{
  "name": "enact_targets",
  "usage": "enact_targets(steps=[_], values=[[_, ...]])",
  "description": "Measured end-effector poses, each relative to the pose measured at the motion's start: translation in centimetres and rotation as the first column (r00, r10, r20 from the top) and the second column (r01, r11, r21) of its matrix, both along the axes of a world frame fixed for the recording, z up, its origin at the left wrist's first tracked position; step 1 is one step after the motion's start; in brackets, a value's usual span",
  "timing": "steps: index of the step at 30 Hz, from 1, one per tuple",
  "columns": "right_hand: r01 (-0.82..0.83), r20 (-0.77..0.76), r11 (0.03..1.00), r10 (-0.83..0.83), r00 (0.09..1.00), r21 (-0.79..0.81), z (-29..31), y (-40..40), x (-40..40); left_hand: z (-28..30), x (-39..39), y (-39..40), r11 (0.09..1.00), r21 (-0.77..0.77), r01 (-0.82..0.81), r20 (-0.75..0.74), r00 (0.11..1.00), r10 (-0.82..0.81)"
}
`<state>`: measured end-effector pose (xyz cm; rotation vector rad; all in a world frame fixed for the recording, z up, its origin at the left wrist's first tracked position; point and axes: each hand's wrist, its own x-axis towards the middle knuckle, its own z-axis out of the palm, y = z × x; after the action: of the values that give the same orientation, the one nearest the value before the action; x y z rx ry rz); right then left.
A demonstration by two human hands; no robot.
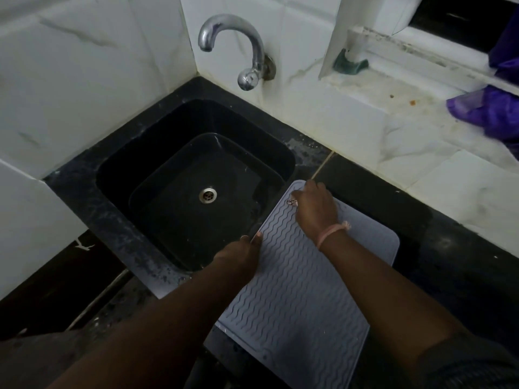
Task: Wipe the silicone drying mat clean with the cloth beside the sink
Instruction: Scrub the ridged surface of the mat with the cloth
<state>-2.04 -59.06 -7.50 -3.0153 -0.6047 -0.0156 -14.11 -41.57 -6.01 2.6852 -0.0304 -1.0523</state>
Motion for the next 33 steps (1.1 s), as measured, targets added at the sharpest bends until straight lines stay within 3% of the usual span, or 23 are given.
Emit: enact_targets(steps=[5, 9, 12, 21, 27, 33], values=[[0.071, -0.045, 0.993, -0.067, 0.997, 0.096, 0.4, 1.3, -3.5, -0.5, -0.5, -0.6, 0.999, 0.034, -0.029, 0.000, 1.000, 0.029], [-0.093, -0.096, 0.989, 0.105, 0.990, 0.116, 0.5, 2.1, -8.3, -0.3, -0.4, -0.8, 0.997, 0.081, -0.015, 0.016, 1.000, 0.014], [-0.149, -0.085, 0.983, 0.158, 0.984, 0.103, 0.5, 1.4, -6.8, -0.3, -0.4, -0.9, 0.998, 0.064, -0.019, 0.010, 1.000, 0.019], [0.062, 0.011, 0.997, -0.061, 0.998, -0.046, -0.2, -0.9, 4.3, -0.6, -0.4, -0.5, 0.999, 0.039, -0.022, 0.022, 1.000, 0.021], [0.146, -0.037, 0.989, -0.146, 0.989, 0.006, 0.4, 0.1, 2.3, -0.7, -0.3, -0.1, 0.999, 0.033, 0.006, 0.019, 1.000, -0.007], [0.004, -0.059, 1.000, -0.003, 0.998, 0.011, 0.8, 2.2, -3.9, -1.1, 0.0, -0.1, 0.999, 0.018, -0.043, 0.013, 0.999, 0.043]])
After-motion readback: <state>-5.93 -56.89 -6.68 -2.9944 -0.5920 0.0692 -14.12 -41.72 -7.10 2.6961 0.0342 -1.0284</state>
